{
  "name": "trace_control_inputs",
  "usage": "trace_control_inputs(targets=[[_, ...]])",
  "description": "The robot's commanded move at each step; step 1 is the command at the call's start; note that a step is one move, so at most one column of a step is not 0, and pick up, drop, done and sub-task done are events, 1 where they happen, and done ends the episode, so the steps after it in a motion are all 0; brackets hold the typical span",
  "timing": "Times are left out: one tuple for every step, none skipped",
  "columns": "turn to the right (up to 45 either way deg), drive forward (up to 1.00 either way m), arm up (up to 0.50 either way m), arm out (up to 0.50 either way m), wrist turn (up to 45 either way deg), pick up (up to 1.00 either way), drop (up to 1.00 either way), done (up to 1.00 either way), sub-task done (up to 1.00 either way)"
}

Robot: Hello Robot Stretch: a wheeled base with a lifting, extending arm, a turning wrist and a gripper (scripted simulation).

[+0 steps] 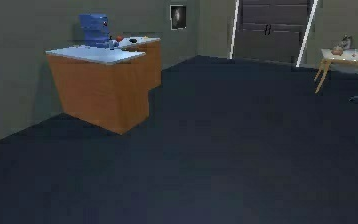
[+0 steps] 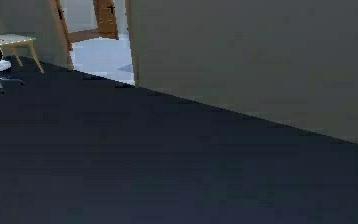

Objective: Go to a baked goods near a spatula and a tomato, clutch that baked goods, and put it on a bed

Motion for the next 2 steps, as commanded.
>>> trace_control_inputs(targets=[[18.0, 0.00, 0.00, 0.00, 0.0, 0.00, 0.00, 0.00, 0.00], [0.0, 0.05, 0.00, 0.00, 0.0, 0.00, 0.00, 0.00, 0.00]])
